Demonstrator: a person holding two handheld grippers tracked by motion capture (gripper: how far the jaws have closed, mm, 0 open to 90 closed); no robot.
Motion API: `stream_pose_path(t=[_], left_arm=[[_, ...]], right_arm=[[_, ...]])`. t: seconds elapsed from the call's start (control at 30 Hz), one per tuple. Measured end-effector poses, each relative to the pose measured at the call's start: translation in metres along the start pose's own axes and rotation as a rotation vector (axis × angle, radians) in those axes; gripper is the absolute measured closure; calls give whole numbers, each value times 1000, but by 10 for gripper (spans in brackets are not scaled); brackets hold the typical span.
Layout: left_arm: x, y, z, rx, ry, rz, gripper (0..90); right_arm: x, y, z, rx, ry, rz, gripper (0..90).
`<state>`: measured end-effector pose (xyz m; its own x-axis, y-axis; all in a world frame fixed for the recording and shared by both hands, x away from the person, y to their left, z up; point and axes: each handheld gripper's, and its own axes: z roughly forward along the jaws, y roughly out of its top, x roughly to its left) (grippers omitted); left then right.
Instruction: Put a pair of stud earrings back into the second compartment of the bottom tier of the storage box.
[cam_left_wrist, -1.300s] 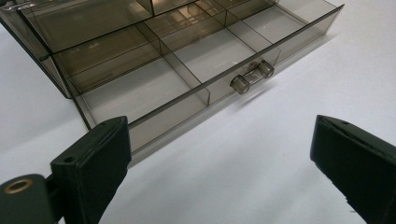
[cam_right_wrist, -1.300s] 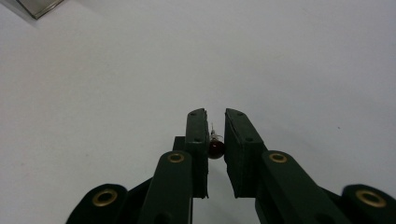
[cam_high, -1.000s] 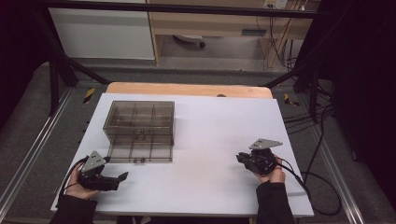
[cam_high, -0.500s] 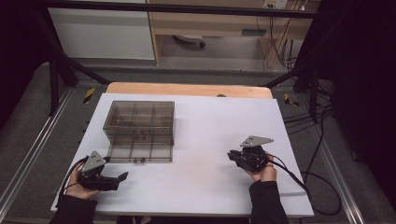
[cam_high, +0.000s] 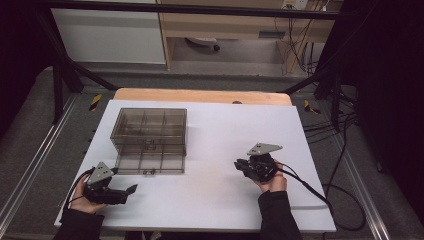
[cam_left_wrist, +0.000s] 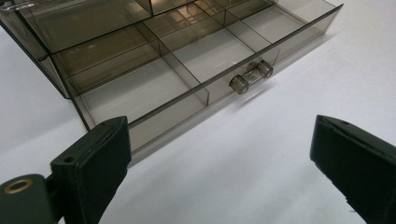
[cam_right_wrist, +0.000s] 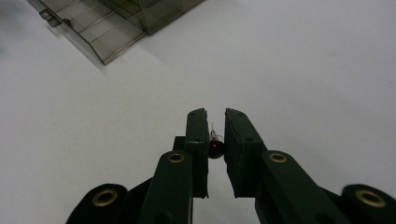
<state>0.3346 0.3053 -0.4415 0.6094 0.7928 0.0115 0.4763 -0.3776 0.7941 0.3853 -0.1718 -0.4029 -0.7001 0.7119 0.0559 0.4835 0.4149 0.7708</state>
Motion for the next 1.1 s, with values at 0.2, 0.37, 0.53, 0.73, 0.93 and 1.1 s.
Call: stream_pose_path(t=[0.2, 0.37, 0.53, 0.73, 0.93, 1.1], left_arm=[[0, 0, 0, -1, -1, 0, 54], [0, 0, 0, 0, -1, 1, 54], [0, 0, 0, -1, -1, 0, 54], [0, 0, 0, -2, -2, -1, 54], [0, 0, 0, -1, -2, -1, 54], [0, 0, 0, -3, -3, -3, 54]], right_arm=[[7, 6, 6, -4, 16, -12, 803], [14, 13, 13, -8, 33, -23, 803], [22, 21, 20, -10, 55, -38, 803], [31, 29, 29, -19, 76, -54, 803], [40, 36, 37, -22, 98, -66, 803], [47, 41, 43, -28, 115, -71, 803]])
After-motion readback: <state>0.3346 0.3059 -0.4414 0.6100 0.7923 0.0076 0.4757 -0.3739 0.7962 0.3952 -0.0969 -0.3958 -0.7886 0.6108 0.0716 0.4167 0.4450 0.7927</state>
